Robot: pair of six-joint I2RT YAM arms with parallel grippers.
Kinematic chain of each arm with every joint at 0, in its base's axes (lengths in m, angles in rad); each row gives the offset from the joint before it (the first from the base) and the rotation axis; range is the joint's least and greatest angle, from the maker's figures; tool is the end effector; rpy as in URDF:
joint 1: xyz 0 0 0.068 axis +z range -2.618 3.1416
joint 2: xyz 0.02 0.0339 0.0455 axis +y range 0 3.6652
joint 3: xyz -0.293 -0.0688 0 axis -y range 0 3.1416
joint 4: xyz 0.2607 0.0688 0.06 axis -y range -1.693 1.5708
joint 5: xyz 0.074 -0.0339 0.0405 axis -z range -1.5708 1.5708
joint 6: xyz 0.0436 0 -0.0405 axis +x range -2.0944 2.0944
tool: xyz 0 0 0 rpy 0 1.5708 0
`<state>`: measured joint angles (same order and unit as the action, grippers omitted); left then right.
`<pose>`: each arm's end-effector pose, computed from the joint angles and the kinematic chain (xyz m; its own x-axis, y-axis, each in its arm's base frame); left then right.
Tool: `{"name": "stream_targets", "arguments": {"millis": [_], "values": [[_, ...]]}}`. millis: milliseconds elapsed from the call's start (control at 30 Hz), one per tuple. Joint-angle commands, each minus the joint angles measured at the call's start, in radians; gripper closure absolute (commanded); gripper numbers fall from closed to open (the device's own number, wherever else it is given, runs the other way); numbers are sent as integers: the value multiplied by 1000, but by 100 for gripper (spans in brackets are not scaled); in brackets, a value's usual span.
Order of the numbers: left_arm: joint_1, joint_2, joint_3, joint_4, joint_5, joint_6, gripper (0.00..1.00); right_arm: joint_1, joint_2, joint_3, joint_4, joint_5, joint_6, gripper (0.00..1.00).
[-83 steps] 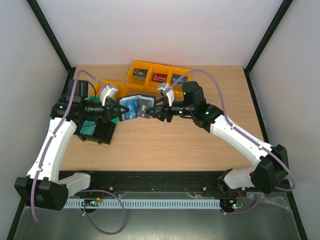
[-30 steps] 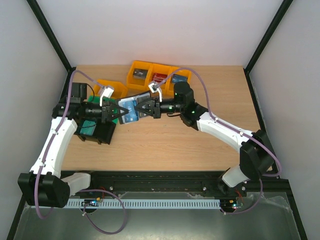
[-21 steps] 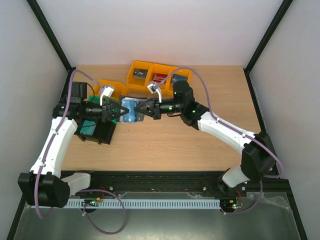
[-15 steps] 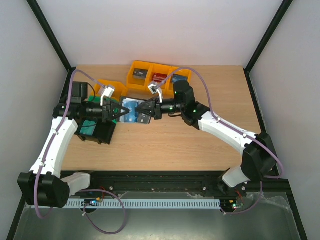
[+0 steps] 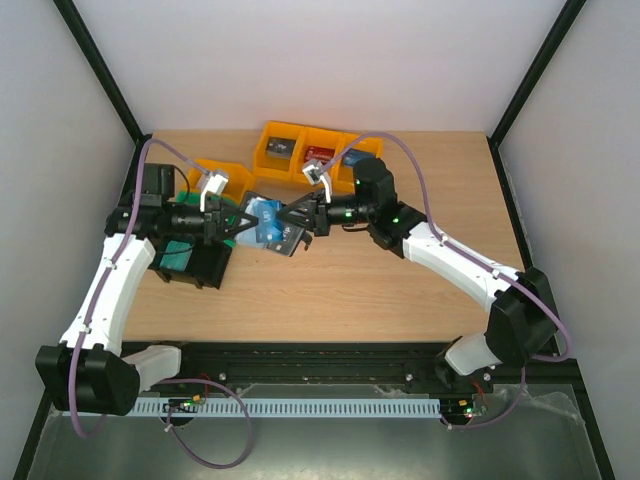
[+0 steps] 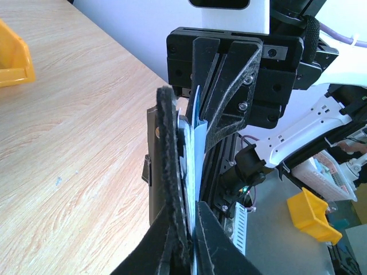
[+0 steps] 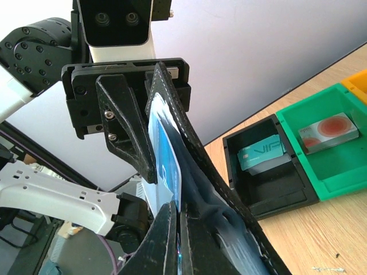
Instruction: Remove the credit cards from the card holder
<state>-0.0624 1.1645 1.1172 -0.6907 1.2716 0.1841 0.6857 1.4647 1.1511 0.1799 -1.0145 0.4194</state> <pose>0.2287 -0.0560 0.3718 -0.5276 0.0870 -0.8450 0.8346 0.2382 -0.4966 0.2487 0.2513 0.3686 -0.4956 -0.1277 -0.8591 -0.8583 -0.0791 0.5070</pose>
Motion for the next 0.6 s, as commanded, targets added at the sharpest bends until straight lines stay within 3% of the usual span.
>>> {"name": "stream_targets", "arguments": {"millis": [0, 567], "values": [[-4, -14, 5, -2, 46, 22, 92, -22, -32, 12, -34, 24, -33, 98], [6, -8, -47, 146, -91, -152, 98, -113, -49, -8, -110, 65, -5, 98]]}}
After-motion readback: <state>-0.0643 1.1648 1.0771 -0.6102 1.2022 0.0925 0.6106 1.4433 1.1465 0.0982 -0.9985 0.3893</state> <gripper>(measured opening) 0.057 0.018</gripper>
